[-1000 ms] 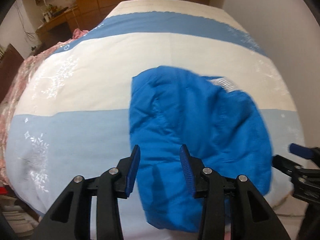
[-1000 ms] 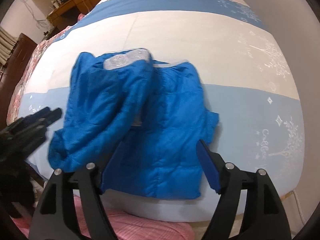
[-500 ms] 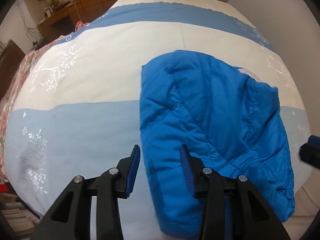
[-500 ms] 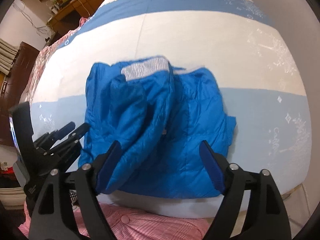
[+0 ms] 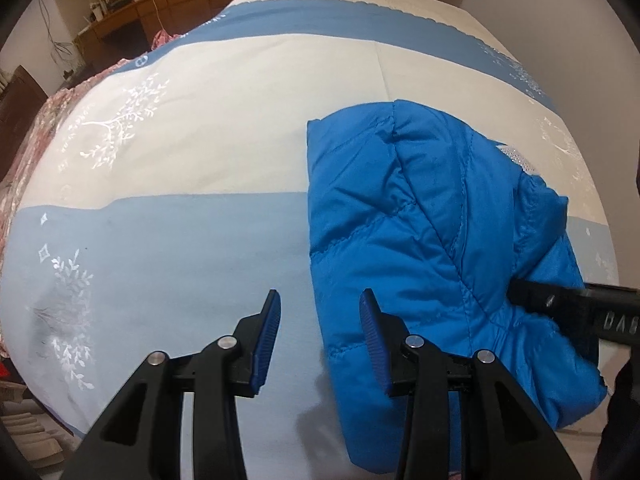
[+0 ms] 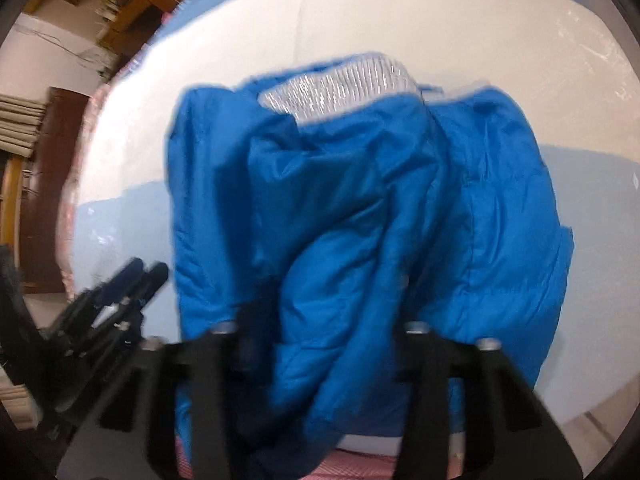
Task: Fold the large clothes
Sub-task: 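Open both tools to release the folded jacket, then grasp the folded jacket edge with both tools to tidy it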
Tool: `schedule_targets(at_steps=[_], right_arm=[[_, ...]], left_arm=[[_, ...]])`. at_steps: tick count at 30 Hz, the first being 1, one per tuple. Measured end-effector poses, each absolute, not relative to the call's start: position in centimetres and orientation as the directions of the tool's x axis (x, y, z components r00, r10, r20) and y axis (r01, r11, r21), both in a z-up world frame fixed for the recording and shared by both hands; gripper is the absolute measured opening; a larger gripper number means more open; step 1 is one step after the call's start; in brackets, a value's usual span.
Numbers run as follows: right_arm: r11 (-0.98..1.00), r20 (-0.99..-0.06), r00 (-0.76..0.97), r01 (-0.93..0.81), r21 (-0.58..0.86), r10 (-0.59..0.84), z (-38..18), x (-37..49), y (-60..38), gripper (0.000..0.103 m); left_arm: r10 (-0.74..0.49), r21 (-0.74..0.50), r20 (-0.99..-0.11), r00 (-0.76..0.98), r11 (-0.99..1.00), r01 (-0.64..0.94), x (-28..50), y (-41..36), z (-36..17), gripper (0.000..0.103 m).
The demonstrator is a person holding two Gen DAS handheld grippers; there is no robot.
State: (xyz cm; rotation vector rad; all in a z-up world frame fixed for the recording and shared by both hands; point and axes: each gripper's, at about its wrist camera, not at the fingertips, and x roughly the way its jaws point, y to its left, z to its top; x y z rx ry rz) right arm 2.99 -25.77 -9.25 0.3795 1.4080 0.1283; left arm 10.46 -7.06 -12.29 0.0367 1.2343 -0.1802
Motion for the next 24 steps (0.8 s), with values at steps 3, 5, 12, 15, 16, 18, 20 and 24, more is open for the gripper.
schedule_targets(at_steps=[3, 5, 12, 15, 16, 18, 20, 24], right_arm=[[0.919, -0.905, 0.226, 0.082, 0.385, 0.36, -6.8, 2.2, -26.5, 0.018], [0.92, -0.893, 0.263, 0.042, 0.389, 0.365, -5.0, 1.4, -26.7, 0.016], [0.907, -0.863, 0.342, 0.063, 0.416, 0.372, -1.5, -2.2, -31.5, 0.015], [0.9, -0.87, 0.336, 0.115, 0.419, 0.362, -2.4, -3.2, -34.0, 0.015], [0.9, -0.873, 0.332, 0.128, 0.417, 0.357, -3.0, -3.7, -34.9, 0.015], [0.896, -0.879, 0.318, 0.153, 0.417, 0.355, -4.5, -4.3, -36.2, 0.016], [0.89, -0.883, 0.302, 0.171, 0.422, 0.36, -6.5, -4.7, -37.3, 0.016], [0.856, -0.872, 0.276, 0.221, 0.468, 0.405, -11.3, -5.4, -39.4, 0.023]], left_arm=[[-0.148, -0.099, -0.93, 0.337, 0.982, 0.159, 10.3, -7.0, -11.5, 0.041], [-0.173, -0.119, -0.921, 0.349, 0.978, 0.171, 10.1, -7.4, -10.8, 0.041], [-0.272, -0.183, -0.883, 0.383, 0.95, 0.253, 8.6, -10.9, -8.8, 0.041], [-0.294, -0.188, -0.881, 0.371, 0.937, 0.295, 8.3, -12.8, -9.3, 0.041], [-0.293, -0.179, -0.882, 0.37, 0.933, 0.312, 8.1, -13.7, -9.7, 0.041], [-0.299, -0.175, -0.887, 0.352, 0.923, 0.343, 7.9, -14.8, -10.6, 0.041], [-0.3, -0.173, -0.895, 0.33, 0.916, 0.362, 7.8, -15.8, -11.7, 0.041], [-0.3, -0.176, -0.906, 0.298, 0.909, 0.378, 7.8, -17.0, -13.7, 0.044]])
